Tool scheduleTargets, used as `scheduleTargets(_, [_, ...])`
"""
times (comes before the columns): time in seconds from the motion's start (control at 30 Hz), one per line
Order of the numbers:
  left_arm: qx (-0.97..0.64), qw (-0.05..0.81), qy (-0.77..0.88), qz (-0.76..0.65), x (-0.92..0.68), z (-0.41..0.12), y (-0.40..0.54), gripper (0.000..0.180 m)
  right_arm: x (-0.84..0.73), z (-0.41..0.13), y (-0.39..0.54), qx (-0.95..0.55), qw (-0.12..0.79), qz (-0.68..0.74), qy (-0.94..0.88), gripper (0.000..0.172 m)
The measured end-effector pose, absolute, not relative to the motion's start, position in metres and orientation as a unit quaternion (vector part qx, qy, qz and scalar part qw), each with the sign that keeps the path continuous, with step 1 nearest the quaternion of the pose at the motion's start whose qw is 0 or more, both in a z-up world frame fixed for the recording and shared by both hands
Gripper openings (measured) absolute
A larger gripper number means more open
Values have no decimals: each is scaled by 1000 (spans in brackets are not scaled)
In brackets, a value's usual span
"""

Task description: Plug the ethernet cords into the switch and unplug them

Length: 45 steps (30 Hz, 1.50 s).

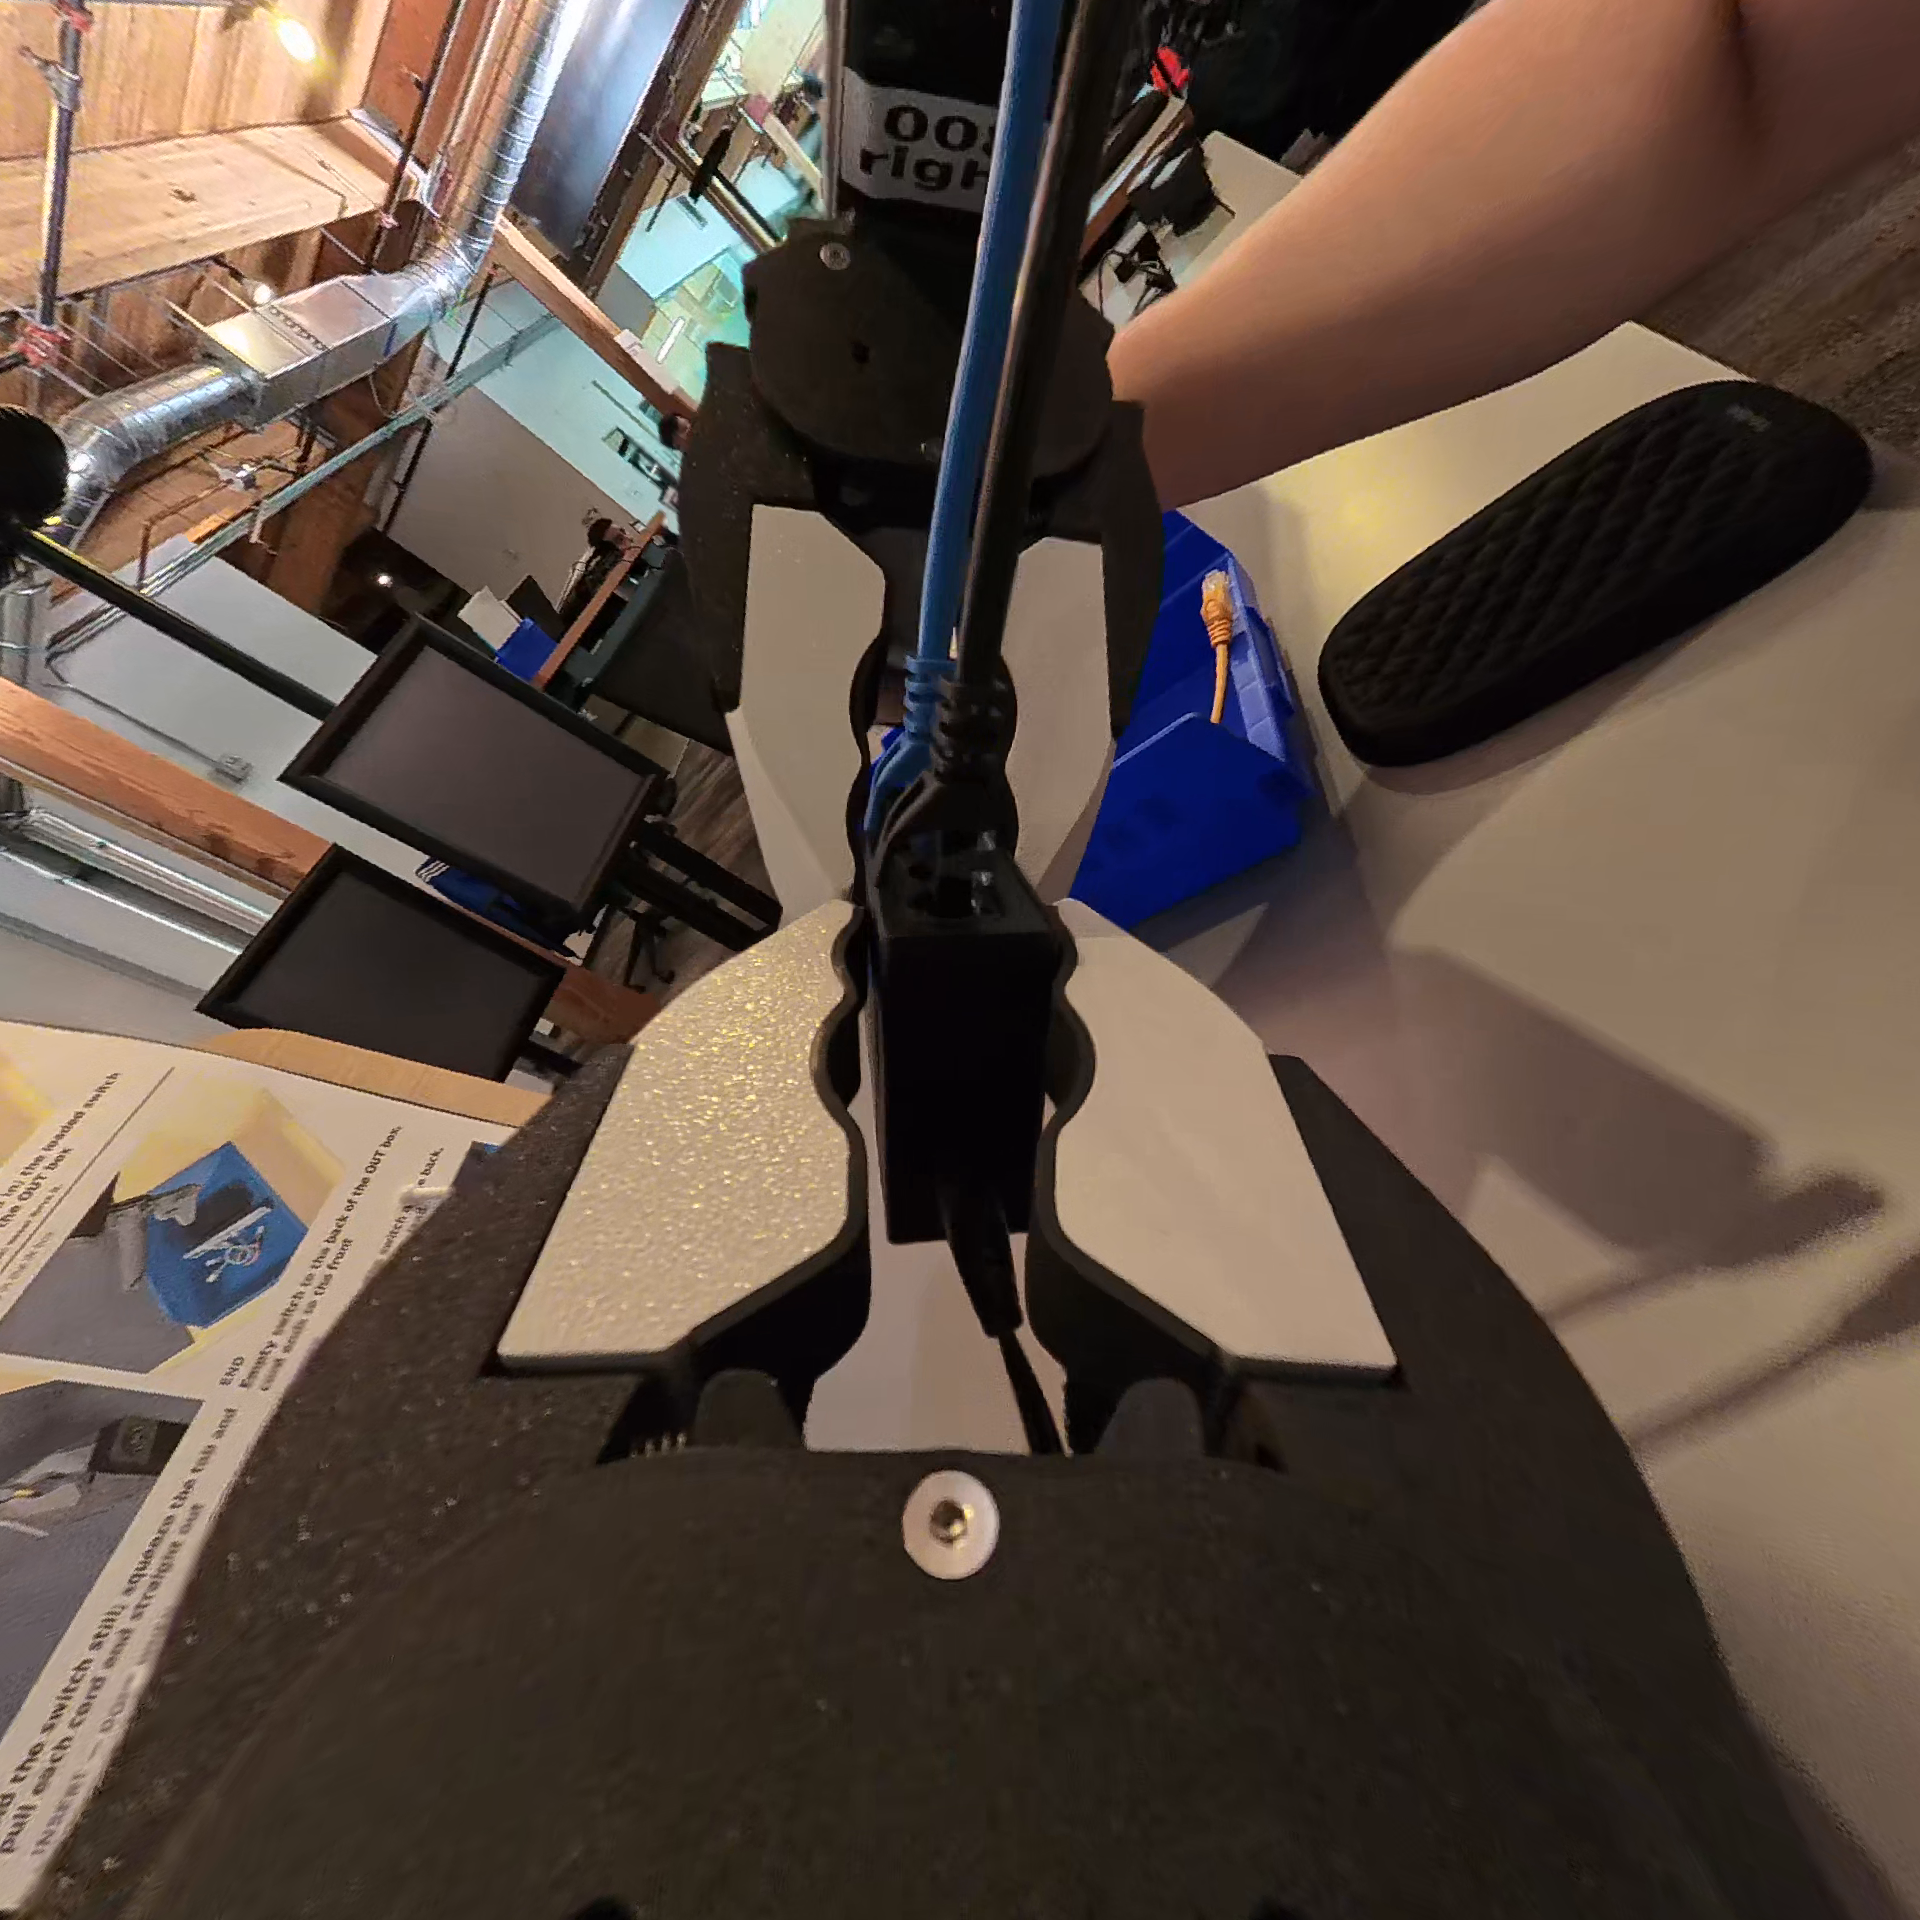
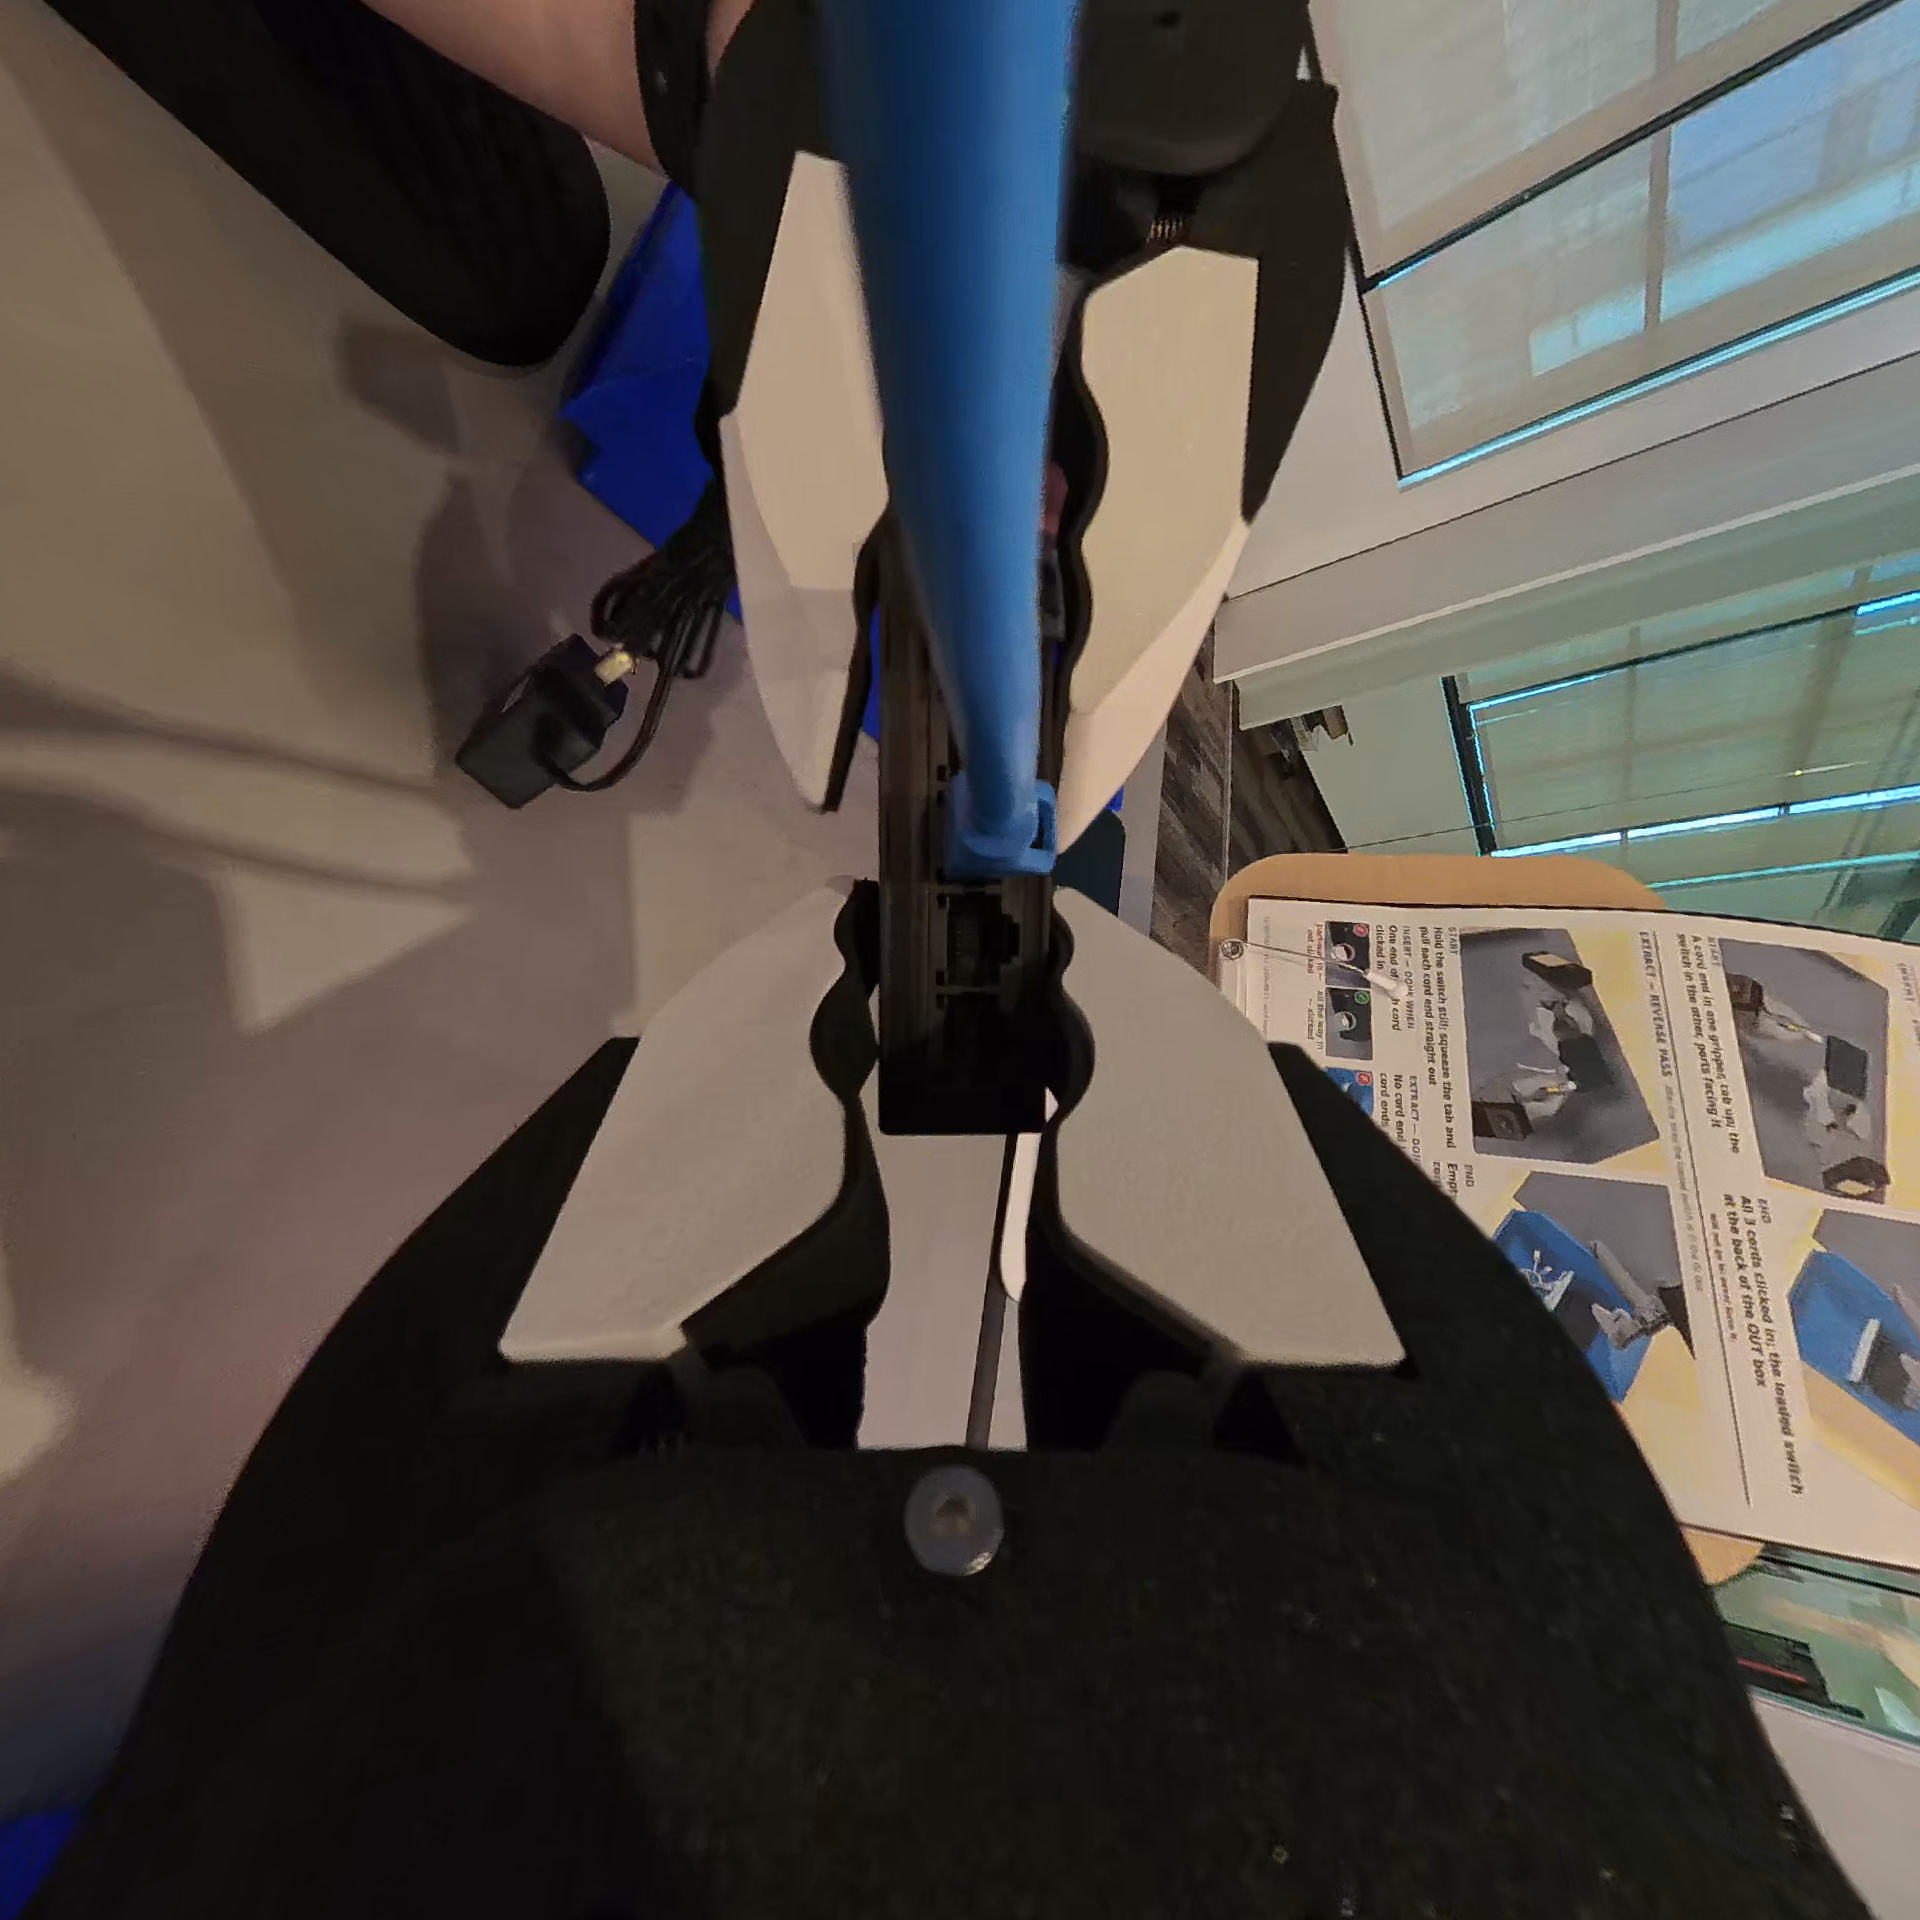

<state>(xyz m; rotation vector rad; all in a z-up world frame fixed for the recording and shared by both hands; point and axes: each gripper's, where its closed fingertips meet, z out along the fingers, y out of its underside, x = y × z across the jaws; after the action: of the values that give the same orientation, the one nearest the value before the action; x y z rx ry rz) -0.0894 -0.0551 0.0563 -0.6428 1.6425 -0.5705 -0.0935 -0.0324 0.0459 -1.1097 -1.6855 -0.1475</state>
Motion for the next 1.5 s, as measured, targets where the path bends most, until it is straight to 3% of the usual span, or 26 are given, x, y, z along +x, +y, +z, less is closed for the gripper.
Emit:
scheduleTargets(0.5, [-326, 627, 687, -167, -87, 58, -35, 27, -88, 49, -20, -498, 541, -32, -677, 29])
scheduleTargets(0.6, [-341, 628, 685, -140, -90, 56, -22, 27, -74, 56, -11, -510, 553, -64, -655, 38])
scheduleTargets(0.73, [-357, 628, 682, -111, -95, 54, -8, 26, -45, 64, -14, -540, 532, -115, -642, 36])
scheduleTargets(0.9, [-361, 632, 678, -104, -99, 57, 0, 26, -17, 99, -40, -579, 482, -134, -644, 33])
scheduleTargets(1.13, [-360, 628, 686, -76, -100, 54, 4, 26, -31, 162, -48, -650, 455, -56, -607, 33])
scheduleTargets(1.3, [-366, 631, 680, -66, -100, 54, 8, 26, -58, 149, -33, -715, 426, -48, -552, 25])
scheduleTargets(1.5, [-359, 635, 683, -40, -97, 51, 7, 26, -75, 111, -21, -786, 369, 38, -494, 28])
